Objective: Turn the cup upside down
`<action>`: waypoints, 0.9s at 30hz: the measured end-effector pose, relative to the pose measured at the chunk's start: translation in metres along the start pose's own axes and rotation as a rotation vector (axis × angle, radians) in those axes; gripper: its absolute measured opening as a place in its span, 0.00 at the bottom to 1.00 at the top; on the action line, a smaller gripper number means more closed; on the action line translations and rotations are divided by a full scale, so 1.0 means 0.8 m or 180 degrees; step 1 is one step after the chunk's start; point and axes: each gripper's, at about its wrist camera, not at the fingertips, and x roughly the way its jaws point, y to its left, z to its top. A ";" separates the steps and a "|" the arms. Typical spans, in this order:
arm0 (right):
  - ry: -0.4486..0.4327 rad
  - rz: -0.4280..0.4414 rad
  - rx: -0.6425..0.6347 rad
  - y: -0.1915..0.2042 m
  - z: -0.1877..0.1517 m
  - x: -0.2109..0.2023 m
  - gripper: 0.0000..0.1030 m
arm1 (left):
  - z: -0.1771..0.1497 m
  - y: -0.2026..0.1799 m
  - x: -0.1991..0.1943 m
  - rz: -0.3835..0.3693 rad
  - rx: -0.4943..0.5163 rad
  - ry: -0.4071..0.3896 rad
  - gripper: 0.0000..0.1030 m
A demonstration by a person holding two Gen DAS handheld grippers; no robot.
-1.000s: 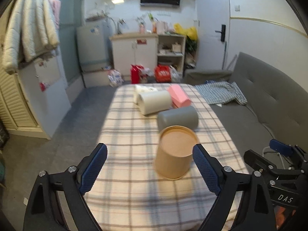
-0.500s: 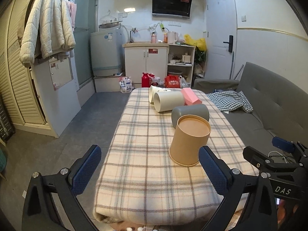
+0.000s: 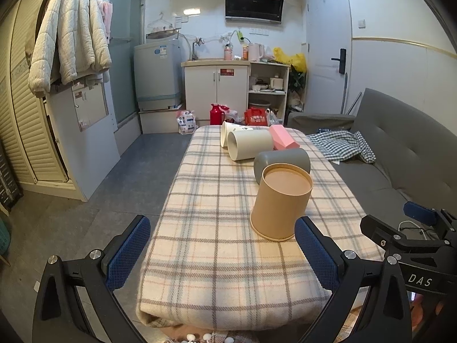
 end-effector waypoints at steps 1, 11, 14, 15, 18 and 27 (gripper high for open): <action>0.0000 0.0000 0.0000 0.000 0.000 0.000 1.00 | 0.000 0.000 0.000 0.0004 0.0000 0.0001 1.00; -0.0003 0.0003 0.0001 -0.001 0.000 0.000 1.00 | 0.000 0.000 0.000 0.0000 0.0002 0.0001 1.00; 0.0002 -0.0002 -0.0001 -0.001 0.000 0.000 1.00 | -0.002 -0.001 0.001 0.0005 0.0023 0.0018 1.00; 0.0006 -0.0002 -0.0002 -0.001 0.000 0.000 1.00 | -0.002 -0.001 0.001 0.0011 0.0028 0.0018 1.00; 0.0009 -0.0002 -0.0006 -0.001 0.000 0.000 1.00 | -0.003 0.000 0.000 0.0012 0.0021 0.0017 1.00; 0.0025 -0.0005 -0.0006 0.000 -0.001 0.002 1.00 | -0.003 0.005 0.001 0.0042 -0.0012 0.0038 1.00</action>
